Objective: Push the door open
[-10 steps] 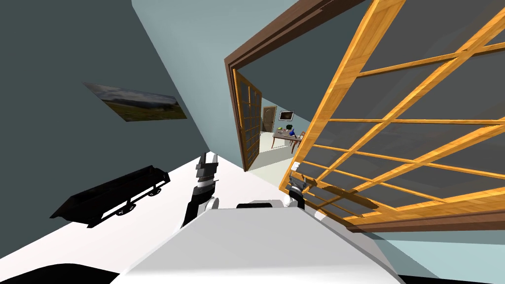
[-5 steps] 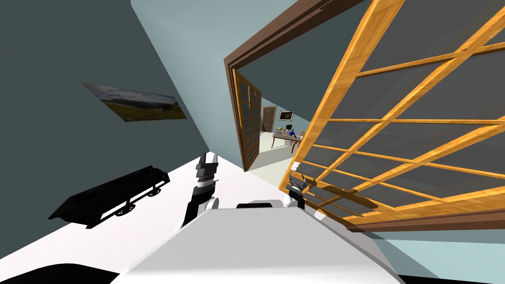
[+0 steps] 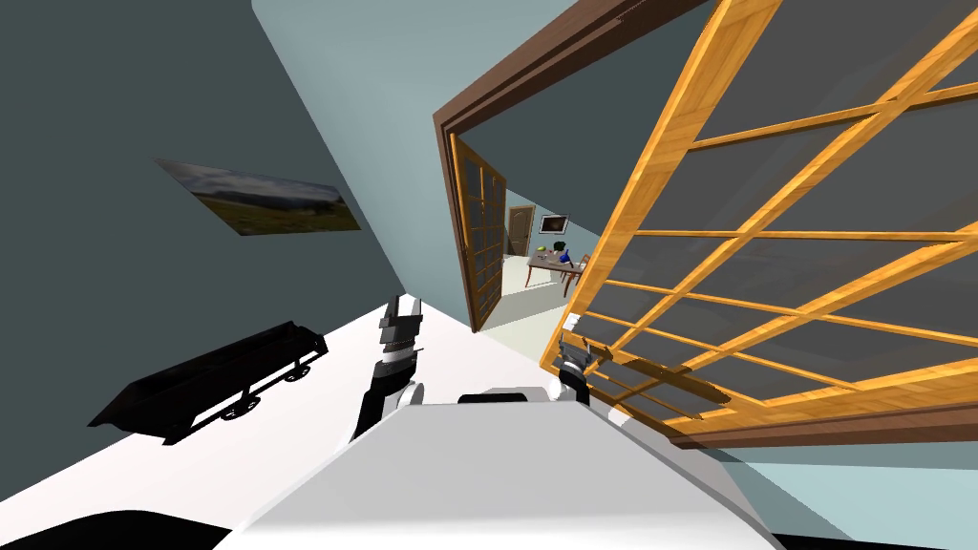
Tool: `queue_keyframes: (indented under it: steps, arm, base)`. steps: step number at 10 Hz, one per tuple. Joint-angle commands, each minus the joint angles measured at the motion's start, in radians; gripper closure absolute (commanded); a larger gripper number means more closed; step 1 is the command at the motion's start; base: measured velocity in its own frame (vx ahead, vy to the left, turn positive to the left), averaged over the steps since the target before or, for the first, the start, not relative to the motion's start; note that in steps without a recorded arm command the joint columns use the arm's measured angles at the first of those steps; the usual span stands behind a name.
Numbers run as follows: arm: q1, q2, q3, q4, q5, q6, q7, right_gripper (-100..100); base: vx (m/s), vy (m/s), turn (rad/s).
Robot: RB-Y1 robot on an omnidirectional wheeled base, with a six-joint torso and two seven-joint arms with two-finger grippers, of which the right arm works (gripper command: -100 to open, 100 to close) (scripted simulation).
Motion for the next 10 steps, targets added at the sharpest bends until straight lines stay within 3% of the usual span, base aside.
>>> queue_keyframes:
  steps: [1,6,7,10]
  arm:
    - [0.000,0.000,0.000,0.000,0.000,0.000,0.000,-100]
    - [0.000,0.000,0.000,0.000,0.000,0.000,0.000,-100]
    - [0.004,-0.005,0.021,0.010,0.000,0.005,-0.028,-100]
    - [0.004,-0.005,0.021,0.010,0.000,0.005,-0.028,-100]
  base:
    - [0.004,-0.005,-0.014]
    - [-0.002,0.002,0.007]
    - [0.015,-0.017,-0.051]
    - [0.002,-0.002,-0.006]
